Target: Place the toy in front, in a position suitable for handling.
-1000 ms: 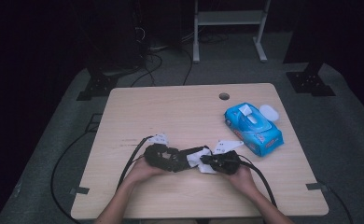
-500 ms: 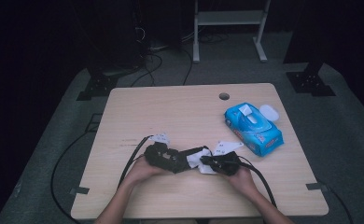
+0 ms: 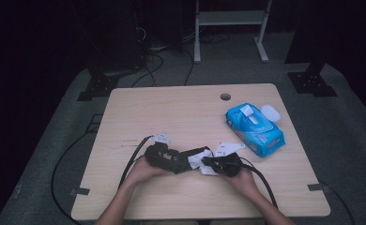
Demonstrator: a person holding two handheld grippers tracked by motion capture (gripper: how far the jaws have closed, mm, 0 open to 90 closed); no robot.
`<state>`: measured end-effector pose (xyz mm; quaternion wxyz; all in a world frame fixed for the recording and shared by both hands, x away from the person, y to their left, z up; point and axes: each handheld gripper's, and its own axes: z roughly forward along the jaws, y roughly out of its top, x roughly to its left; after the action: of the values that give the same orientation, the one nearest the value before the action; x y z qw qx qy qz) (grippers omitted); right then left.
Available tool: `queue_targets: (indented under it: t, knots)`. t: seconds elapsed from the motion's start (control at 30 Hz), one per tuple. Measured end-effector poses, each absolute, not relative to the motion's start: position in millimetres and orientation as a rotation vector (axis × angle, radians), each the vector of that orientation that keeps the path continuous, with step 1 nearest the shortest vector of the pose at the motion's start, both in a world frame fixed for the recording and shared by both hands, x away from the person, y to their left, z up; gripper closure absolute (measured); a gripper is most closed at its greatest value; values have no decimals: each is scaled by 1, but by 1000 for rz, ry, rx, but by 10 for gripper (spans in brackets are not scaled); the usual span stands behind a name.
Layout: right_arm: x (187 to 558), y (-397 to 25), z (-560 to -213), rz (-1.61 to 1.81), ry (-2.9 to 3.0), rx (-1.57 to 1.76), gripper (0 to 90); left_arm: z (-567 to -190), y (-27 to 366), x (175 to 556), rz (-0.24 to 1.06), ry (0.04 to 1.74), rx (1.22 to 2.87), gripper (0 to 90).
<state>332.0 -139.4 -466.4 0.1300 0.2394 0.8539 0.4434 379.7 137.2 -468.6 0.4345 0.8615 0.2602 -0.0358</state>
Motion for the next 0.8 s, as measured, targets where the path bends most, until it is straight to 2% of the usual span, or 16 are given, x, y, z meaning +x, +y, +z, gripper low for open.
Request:
queue_targets:
  t: [0.17, 0.3, 0.57, 0.67, 0.8]
  knots:
    - [331, -139, -467, 1292, 2476, 697, 861, -468, 136, 379, -102, 660, 2145, 265]
    - [331, -139, -467, 1290, 2472, 698, 860, -465, 131, 373, -67, 575, 2168, 315]
    - [329, -141, -468, 1293, 2464, 698, 862, -464, 131, 371, -22, 522, 2176, 320]
    - [330, -141, -468, 1295, 2470, 707, 862, -465, 131, 374, -67, 560, 2169, 316]
    - [328, -141, -467, 1291, 2478, 694, 863, -463, 137, 376, -65, 615, 2158, 284]
